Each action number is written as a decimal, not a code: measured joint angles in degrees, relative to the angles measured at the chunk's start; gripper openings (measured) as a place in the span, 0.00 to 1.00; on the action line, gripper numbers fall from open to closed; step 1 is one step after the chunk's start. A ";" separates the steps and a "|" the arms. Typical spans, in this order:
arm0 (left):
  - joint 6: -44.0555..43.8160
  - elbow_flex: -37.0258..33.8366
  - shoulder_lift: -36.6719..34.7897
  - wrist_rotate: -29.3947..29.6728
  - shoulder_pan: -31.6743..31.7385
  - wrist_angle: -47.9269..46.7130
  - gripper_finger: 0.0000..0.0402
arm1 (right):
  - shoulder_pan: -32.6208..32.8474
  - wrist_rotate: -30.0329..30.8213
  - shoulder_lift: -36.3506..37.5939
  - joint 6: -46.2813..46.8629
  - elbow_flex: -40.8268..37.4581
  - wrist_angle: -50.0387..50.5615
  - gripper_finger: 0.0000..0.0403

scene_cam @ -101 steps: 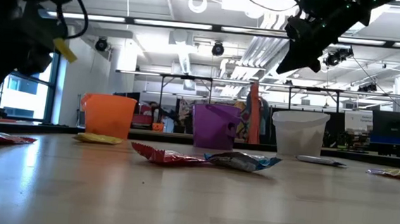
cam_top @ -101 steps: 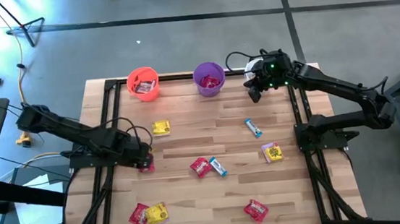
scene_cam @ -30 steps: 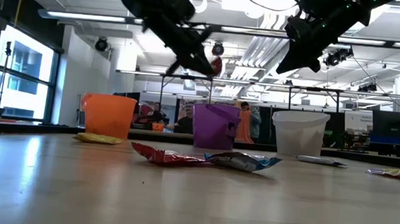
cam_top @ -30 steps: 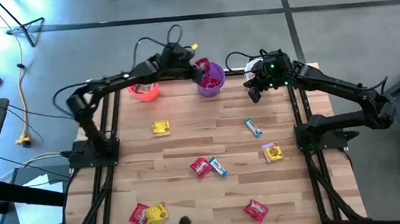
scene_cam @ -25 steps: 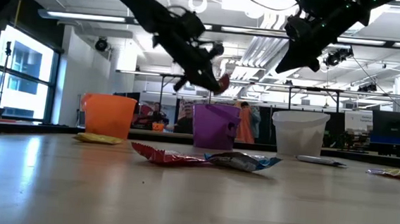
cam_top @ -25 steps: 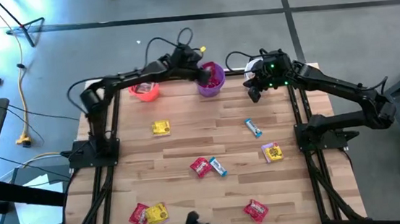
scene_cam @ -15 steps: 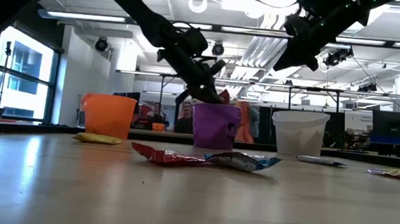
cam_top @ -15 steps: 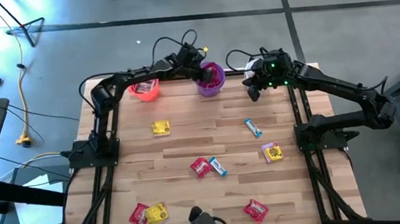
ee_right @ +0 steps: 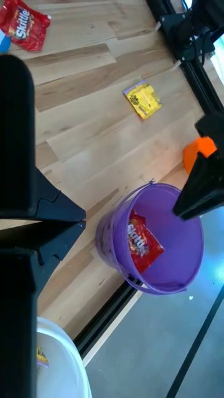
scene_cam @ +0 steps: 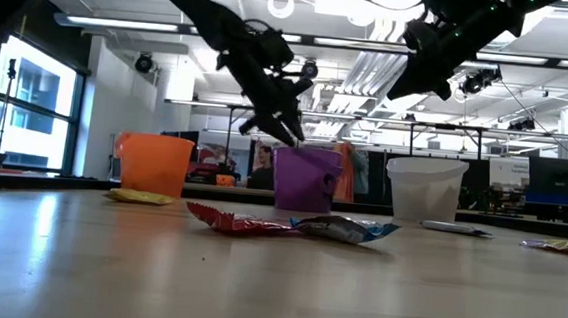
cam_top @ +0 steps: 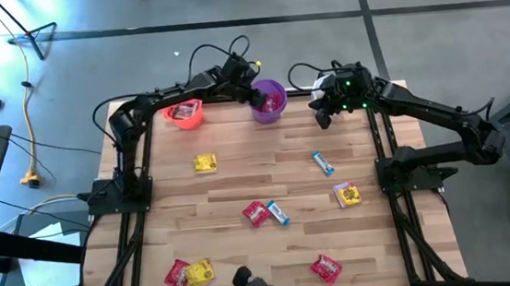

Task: Sort candy
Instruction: Put the white chocolate bar into the orange bucket

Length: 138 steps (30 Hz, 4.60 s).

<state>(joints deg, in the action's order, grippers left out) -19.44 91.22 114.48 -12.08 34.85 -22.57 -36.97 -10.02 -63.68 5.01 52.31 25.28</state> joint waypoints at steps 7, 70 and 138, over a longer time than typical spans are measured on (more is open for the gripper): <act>8.84 -4.86 -9.30 18.35 -8.53 -2.09 0.06 | 0.83 0.02 0.00 -0.36 0.00 -0.09 0.00; -35.99 -68.85 -64.51 15.02 -36.29 13.81 0.00 | 59.12 27.14 -47.98 50.41 15.68 -0.64 0.04; -18.49 -68.32 -67.17 2.15 -7.25 30.72 0.00 | 52.10 46.42 -47.65 23.24 41.42 10.26 0.57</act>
<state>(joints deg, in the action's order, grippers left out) -37.93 22.90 47.31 -9.93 27.60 8.15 15.13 36.40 -111.33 28.25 93.73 35.55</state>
